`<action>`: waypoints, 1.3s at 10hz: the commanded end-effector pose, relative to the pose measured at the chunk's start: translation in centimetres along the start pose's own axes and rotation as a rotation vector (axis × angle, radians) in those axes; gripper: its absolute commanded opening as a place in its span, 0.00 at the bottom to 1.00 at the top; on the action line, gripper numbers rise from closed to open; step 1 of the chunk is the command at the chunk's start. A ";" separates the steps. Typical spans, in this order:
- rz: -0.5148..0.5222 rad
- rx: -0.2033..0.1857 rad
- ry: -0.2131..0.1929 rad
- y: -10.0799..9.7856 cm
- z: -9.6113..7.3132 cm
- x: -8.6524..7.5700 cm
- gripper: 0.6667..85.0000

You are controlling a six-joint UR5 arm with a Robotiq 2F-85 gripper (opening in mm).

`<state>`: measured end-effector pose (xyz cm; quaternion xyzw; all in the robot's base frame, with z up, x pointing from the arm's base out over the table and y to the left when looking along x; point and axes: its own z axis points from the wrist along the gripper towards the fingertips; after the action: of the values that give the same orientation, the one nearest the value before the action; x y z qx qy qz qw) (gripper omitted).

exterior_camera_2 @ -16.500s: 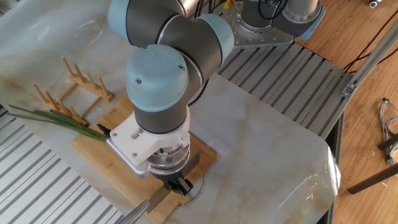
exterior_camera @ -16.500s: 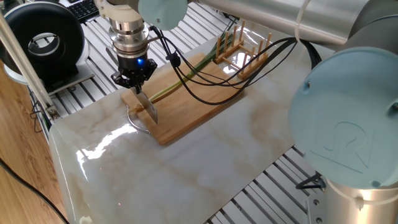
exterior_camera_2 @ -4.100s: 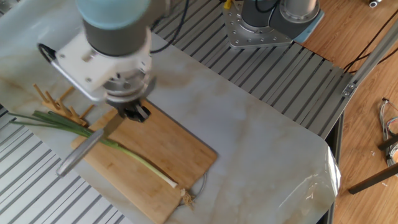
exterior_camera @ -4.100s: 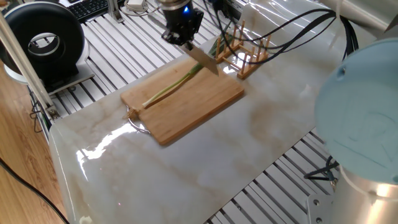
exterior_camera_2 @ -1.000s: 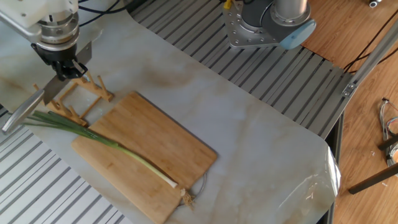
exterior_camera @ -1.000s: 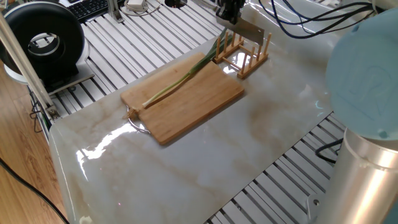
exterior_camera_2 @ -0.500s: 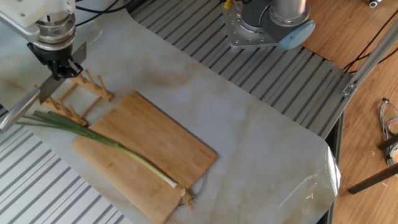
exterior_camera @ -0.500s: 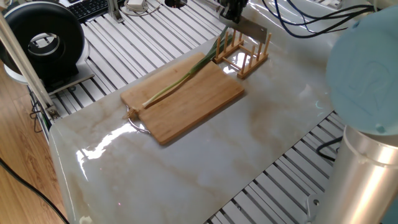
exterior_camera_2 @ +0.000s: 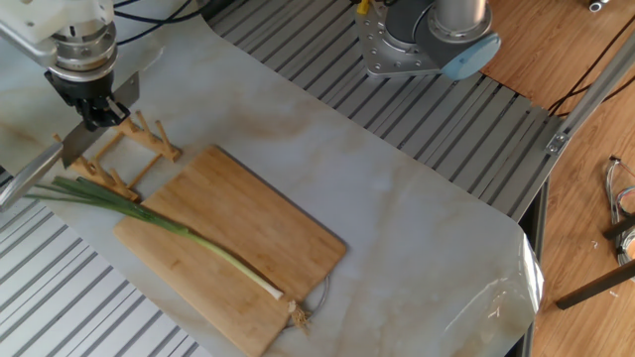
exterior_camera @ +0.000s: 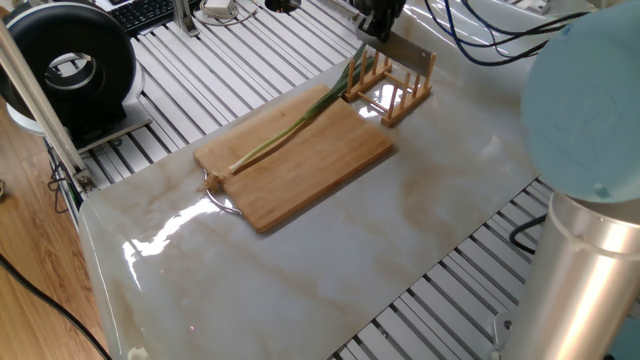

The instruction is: Chop the green garlic

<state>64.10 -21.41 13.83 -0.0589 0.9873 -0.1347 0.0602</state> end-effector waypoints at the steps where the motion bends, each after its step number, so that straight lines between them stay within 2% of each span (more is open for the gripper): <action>1: 0.042 -0.018 0.000 0.0 1.6 0.0 0.01; 3: 0.045 -0.029 -0.018 -0.2 3.0 0.0 0.01; 7: 0.040 -0.025 -0.010 -0.4 3.7 0.3 0.01; 13: 0.037 -0.025 -0.024 -0.3 5.8 -0.1 0.01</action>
<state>64.74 -23.11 9.15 -0.0465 0.9885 -0.1257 0.0695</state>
